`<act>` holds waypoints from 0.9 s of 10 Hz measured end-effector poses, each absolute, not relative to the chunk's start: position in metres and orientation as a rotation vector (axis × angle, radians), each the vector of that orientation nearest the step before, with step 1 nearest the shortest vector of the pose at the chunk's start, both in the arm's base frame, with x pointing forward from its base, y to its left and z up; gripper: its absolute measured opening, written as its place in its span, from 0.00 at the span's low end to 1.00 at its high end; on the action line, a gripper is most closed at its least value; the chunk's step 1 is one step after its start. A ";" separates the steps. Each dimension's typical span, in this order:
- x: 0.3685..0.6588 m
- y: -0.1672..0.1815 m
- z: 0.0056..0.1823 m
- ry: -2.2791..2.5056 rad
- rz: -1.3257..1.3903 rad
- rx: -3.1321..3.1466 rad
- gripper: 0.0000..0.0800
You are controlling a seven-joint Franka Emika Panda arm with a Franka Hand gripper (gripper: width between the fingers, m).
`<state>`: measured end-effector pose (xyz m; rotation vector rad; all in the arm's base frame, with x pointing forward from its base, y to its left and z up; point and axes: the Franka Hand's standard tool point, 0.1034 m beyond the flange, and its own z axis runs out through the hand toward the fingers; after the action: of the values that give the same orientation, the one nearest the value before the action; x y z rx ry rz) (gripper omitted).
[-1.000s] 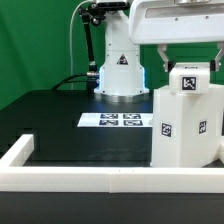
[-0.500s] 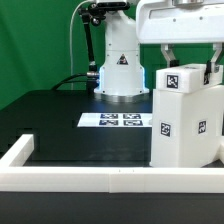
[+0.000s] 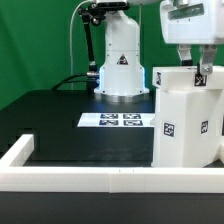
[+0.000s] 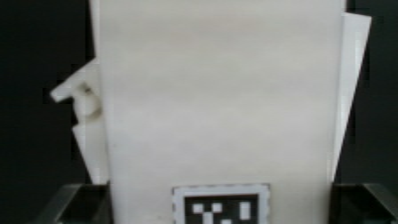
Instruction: Assemble cabinet
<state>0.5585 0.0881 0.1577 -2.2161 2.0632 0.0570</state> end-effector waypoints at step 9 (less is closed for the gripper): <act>0.559 0.097 0.159 2.435 0.145 -1.749 0.89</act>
Offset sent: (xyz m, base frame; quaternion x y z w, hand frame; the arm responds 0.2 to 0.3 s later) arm 0.0000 0.0000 0.0000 0.0000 0.0000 0.3193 0.9477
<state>0.5591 0.0966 0.1585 -1.7494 2.4351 0.1448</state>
